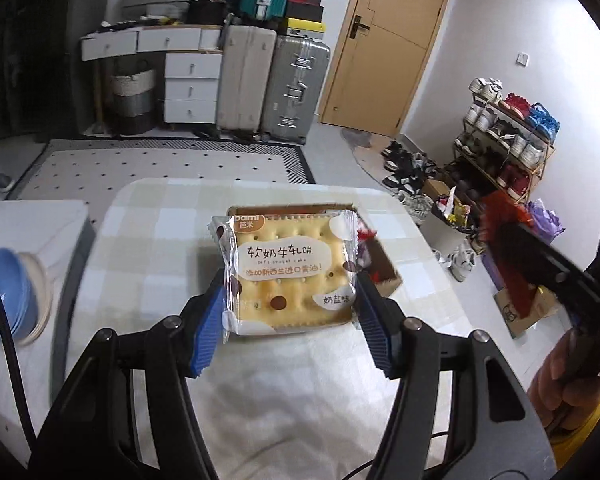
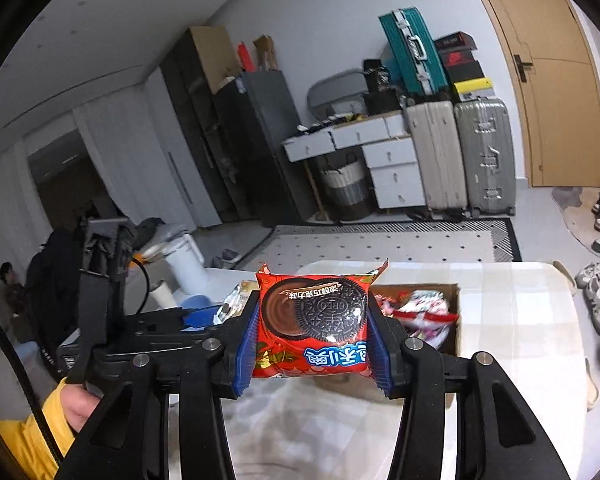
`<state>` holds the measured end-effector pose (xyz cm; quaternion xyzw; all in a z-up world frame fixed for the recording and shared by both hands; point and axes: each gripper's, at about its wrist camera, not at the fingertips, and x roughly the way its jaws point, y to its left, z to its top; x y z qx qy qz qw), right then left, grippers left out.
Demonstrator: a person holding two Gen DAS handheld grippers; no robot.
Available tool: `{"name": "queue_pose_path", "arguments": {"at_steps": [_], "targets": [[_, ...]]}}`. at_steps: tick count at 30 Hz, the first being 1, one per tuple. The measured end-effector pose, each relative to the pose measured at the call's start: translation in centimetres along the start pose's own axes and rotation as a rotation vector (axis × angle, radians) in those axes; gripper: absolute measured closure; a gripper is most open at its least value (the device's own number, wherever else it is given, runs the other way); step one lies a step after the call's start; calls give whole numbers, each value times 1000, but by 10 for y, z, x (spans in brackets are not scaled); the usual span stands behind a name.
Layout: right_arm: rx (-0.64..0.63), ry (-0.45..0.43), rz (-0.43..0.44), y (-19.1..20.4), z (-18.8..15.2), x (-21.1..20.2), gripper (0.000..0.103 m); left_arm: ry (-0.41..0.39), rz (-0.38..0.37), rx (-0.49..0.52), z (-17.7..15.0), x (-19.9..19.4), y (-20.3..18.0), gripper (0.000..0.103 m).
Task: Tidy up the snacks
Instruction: 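Lift both held packs and carry them over the cardboard box, then lower both packs into the box and open both grippers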
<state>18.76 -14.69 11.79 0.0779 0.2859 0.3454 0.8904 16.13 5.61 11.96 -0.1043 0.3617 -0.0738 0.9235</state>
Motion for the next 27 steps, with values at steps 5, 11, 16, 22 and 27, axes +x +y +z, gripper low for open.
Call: {"name": "queue_pose_path", "arguments": {"at_steps": [5, 11, 16, 22, 27], "targets": [[19, 69, -54, -31, 20, 54, 56, 53, -60, -28, 32, 63, 17, 45], [9, 175, -76, -60, 10, 109, 56, 139, -103, -42, 43, 136, 32, 45], [-29, 235, -87, -76, -12, 137, 56, 172, -124, -1, 46, 175, 34, 45], [-44, 247, -93, -89, -26, 147, 56, 192, -122, 38, 36, 204, 28, 45], [-66, 263, -106, -89, -30, 157, 56, 201, -107, 71, 28, 219, 19, 44]]}}
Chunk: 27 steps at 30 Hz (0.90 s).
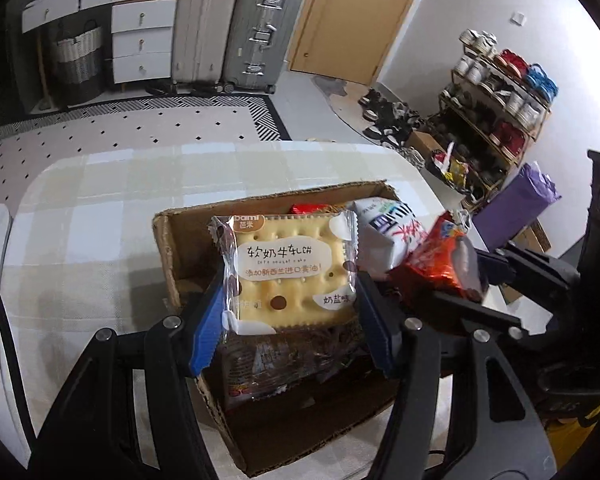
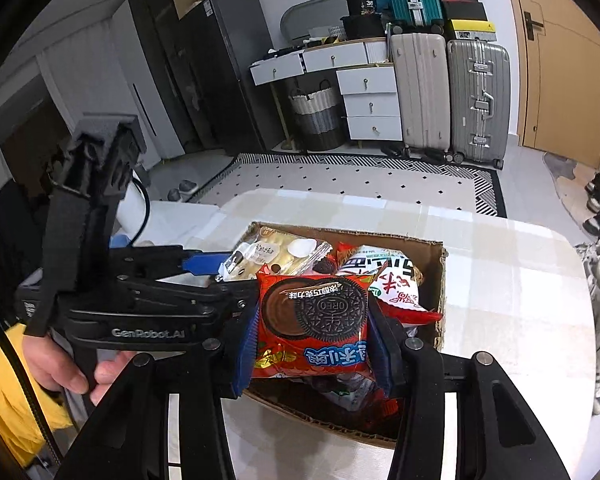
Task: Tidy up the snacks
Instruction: 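Lower both packs into the box and open both grippers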
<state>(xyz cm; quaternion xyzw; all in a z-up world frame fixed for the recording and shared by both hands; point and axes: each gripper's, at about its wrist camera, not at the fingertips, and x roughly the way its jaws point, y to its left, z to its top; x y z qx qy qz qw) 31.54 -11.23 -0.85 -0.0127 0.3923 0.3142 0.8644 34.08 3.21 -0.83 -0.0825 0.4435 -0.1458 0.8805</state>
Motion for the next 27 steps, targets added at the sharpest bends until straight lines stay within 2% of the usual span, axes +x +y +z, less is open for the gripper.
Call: {"name": "queue_pose_path", "arguments": {"at_steps": [11, 18, 27], "targets": [[-84, 23, -94, 3, -9, 12, 55, 38, 41, 39, -10, 13, -10, 44], [-135, 25, -116, 4, -14, 17, 55, 59, 56, 67, -13, 12, -15, 42], [-123, 10, -109, 3, -18, 16, 55, 74, 35, 46, -8, 12, -17, 35]]}}
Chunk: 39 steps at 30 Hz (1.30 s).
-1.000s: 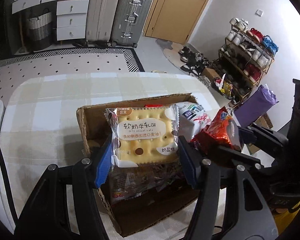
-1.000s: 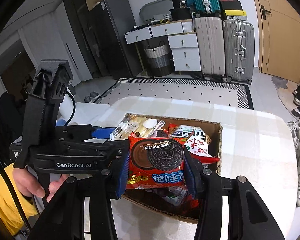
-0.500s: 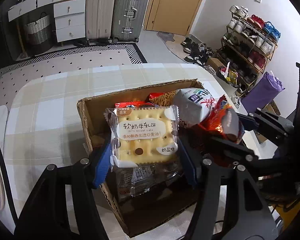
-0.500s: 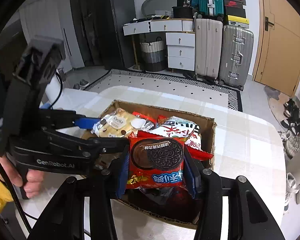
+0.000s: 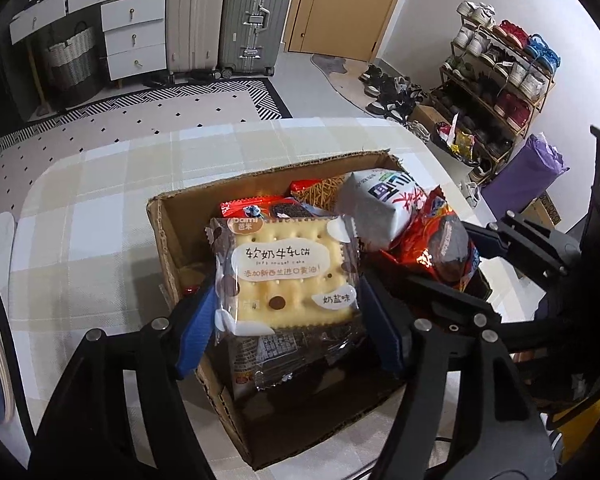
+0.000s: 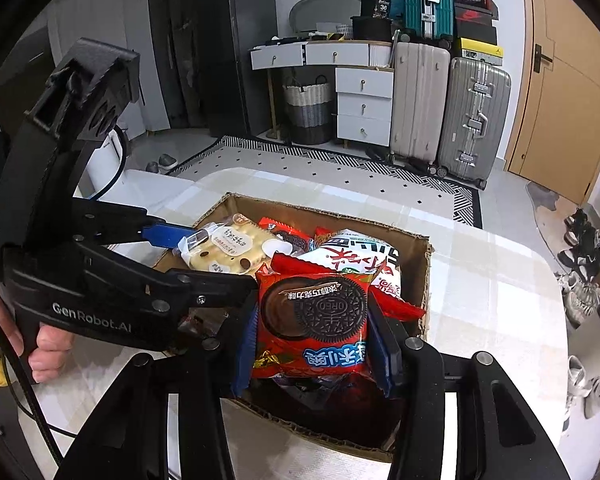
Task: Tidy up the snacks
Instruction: 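Lower both packs into the box and open both grippers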
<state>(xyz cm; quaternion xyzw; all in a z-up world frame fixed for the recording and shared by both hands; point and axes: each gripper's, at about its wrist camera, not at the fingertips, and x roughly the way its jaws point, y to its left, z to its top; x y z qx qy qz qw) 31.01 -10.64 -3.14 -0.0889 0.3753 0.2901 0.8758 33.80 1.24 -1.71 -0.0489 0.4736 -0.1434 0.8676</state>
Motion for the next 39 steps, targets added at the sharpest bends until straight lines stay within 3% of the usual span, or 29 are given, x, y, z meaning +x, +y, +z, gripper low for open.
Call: {"name": "queue_pose_path", "arguments": {"at_steps": [5, 25, 31, 39], "targets": [[11, -11, 15, -3, -2, -3, 55, -8, -31, -44, 4, -7, 6, 25], [-52, 2, -25, 9, -5, 5, 51, -32, -30, -98, 1, -34, 21, 25], [-81, -25, -59, 18, -5, 0, 40, -51, -13, -111, -9, -41, 24, 25], [-91, -44, -70, 24, -5, -6, 39, -58, -17, -130, -19, -49, 28, 25]]}}
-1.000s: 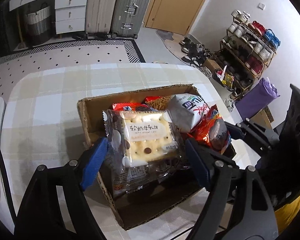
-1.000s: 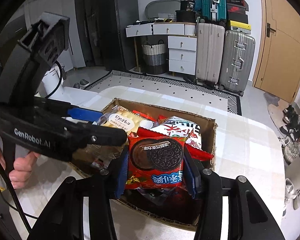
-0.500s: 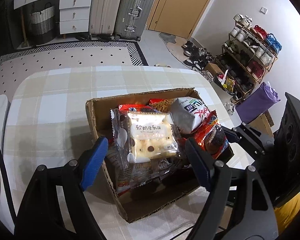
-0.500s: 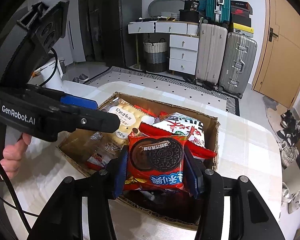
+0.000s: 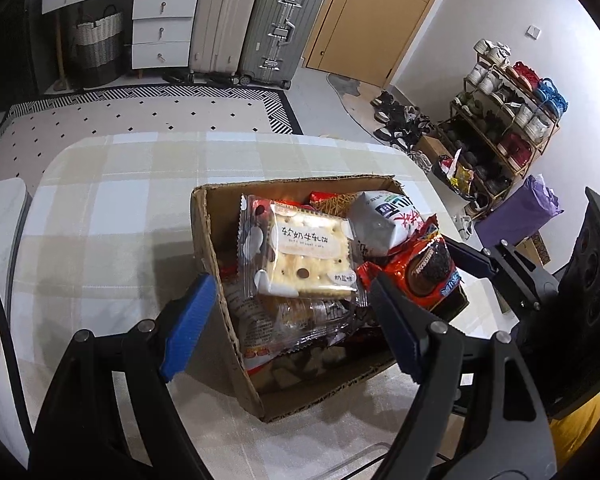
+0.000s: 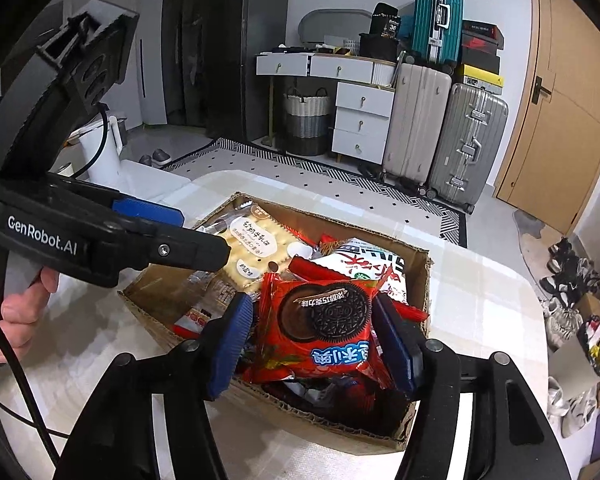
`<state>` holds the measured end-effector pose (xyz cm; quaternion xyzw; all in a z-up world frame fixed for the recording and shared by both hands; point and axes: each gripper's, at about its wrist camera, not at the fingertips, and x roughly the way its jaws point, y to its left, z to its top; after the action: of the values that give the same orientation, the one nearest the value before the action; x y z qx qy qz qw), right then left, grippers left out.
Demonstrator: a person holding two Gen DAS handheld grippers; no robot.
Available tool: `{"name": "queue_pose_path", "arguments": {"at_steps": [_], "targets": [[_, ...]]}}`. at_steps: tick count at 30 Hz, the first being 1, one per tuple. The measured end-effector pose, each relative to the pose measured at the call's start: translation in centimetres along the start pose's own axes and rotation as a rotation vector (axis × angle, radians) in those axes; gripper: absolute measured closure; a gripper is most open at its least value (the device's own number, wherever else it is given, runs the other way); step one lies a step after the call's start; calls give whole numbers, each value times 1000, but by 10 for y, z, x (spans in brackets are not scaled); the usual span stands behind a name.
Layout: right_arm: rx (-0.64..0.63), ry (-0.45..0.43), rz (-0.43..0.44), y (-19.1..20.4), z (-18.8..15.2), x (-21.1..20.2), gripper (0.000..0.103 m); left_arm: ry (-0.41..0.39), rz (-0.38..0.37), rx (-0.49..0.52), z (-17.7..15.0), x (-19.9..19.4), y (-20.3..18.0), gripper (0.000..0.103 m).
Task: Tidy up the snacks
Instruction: 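Lower both packs into the box and open both grippers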
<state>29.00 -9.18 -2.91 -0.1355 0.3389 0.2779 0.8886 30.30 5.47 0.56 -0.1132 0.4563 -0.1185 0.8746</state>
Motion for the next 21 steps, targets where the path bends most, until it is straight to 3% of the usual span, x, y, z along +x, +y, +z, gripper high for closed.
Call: {"name": "queue_pose_path", "arguments": {"at_steps": [5, 18, 21], "targets": [[23, -10, 3, -3, -4, -5, 25, -3, 1, 6, 0, -2, 0, 25], [17, -55, -2, -7, -9, -11, 23, -8, -6, -6, -2, -7, 5, 25], [38, -70, 24, -10, -10, -13, 18, -9, -8, -11, -2, -8, 6, 25]]}}
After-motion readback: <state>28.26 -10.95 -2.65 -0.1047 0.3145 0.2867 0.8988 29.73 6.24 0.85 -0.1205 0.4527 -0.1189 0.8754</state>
